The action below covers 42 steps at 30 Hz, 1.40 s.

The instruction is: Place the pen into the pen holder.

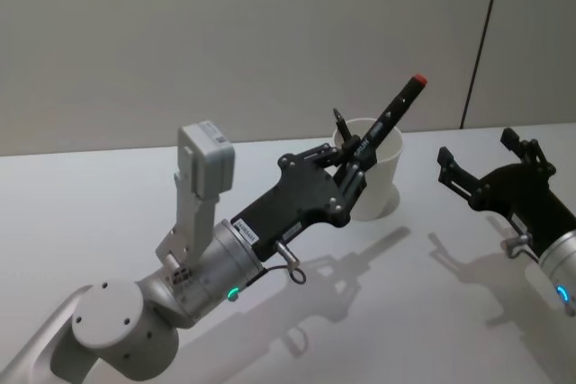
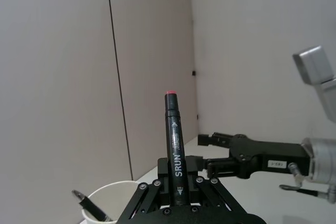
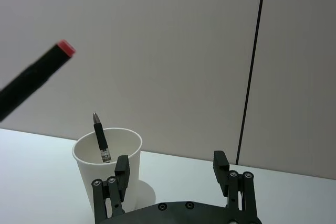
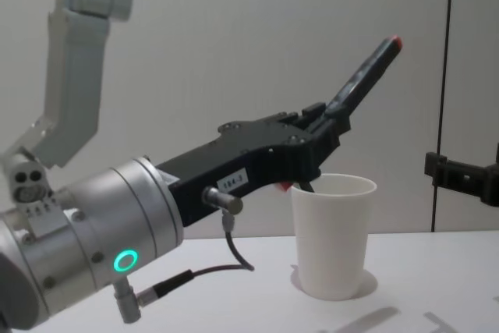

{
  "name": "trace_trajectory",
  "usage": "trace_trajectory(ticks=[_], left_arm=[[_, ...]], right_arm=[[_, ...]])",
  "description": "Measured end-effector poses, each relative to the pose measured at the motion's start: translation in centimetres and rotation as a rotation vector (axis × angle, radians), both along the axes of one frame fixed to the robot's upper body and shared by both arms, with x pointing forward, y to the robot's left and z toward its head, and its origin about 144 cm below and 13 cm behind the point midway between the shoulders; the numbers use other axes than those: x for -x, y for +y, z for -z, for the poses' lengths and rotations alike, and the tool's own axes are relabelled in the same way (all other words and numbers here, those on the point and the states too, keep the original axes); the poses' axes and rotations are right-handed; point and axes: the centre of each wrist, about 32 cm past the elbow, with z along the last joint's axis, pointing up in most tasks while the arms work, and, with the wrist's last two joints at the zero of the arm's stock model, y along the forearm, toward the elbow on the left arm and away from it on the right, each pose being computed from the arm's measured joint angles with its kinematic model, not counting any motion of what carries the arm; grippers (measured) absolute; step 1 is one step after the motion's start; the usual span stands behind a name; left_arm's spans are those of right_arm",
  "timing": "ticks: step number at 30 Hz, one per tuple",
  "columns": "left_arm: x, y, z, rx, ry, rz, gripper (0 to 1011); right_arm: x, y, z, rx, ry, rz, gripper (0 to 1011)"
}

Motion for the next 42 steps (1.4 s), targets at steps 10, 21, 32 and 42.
trace_trajectory(ticks=[10, 21, 32, 42], left_arm=[[-0.2, -0.2, 0.0, -0.054, 0.014, -0.067, 182], [-0.2, -0.4, 0.0, -0.072, 0.024, -0.104, 182], [-0.2, -0.4, 0.0, -0.080, 0.028, -0.120, 182], [-0.2, -0.4, 0.0, -0.082, 0.029, -0.126, 182]], right_arm=[[0.0, 0.0, 0.0, 0.000, 0.000, 0.000, 1001], [0.0, 0.0, 0.0, 0.000, 0.000, 0.000, 1001], [0.0, -0.3, -0.2, -0.018, -0.009, -0.036, 1001], [0.0, -1.1, -0.7, -0.110, 0.008, -0.128, 1001]])
